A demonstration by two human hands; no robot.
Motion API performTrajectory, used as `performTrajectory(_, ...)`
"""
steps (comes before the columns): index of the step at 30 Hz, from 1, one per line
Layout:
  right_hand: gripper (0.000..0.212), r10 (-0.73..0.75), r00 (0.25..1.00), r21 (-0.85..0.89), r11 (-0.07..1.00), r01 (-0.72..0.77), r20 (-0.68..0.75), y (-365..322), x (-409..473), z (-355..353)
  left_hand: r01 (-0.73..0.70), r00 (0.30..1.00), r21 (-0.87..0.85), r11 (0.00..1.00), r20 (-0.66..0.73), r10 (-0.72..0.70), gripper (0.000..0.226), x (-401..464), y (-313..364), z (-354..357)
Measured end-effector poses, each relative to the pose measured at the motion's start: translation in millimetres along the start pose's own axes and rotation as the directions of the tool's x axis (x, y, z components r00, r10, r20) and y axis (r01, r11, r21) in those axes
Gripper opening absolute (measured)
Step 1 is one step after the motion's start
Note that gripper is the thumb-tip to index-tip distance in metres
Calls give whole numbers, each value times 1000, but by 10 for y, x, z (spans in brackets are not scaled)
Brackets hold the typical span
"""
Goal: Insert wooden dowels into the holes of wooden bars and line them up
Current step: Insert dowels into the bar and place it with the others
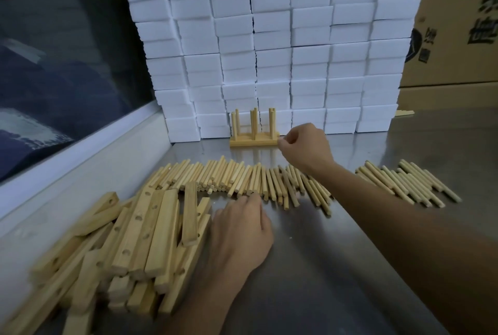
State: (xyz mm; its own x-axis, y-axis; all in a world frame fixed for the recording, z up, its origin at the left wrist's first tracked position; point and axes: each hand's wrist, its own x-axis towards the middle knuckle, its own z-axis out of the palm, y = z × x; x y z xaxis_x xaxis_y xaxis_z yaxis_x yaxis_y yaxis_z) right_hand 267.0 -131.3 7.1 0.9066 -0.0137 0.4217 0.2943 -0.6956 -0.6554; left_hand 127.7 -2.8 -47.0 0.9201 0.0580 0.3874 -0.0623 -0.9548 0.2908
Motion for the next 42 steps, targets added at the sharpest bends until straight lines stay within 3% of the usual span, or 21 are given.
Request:
performTrajectory(3,20,-11,999,62,998,14,-49,87,-374,-164,3,996,171,985,-85,11,13,-61,52,-22)
performTrajectory(6,9,-34,995,50,998,39,-93,273,-722,-270,173,979,331,928,-164,-124,28,-84,48,-76)
performTrajectory(10,11,-67,981,-22,998,64,-180,551,-955,-372,249,968,463,851,-126,-215,37,-98,55,-98)
performTrajectory(15,13,-89,975,3,996,91,-201,597,-991,-391,215,976,468,857,-90,-196,37,-101,77,-92)
performTrajectory(21,16,-121,978,7,992,124,-169,581,-1023,-388,95,994,394,914,-95,-62,31,-117,128,-104)
performTrajectory(28,19,-98,978,26,994,105,-183,576,-1025,-382,292,956,437,851,-108,-272,46,-73,-17,-188)
performTrajectory(36,17,-77,984,40,996,84,-163,565,-1030,-390,276,959,369,888,-168,-228,32,-29,-94,-230)
performTrajectory(42,15,-76,987,55,995,85,-141,550,-1034,-400,261,953,293,920,-233,-196,43,-41,-74,-252)
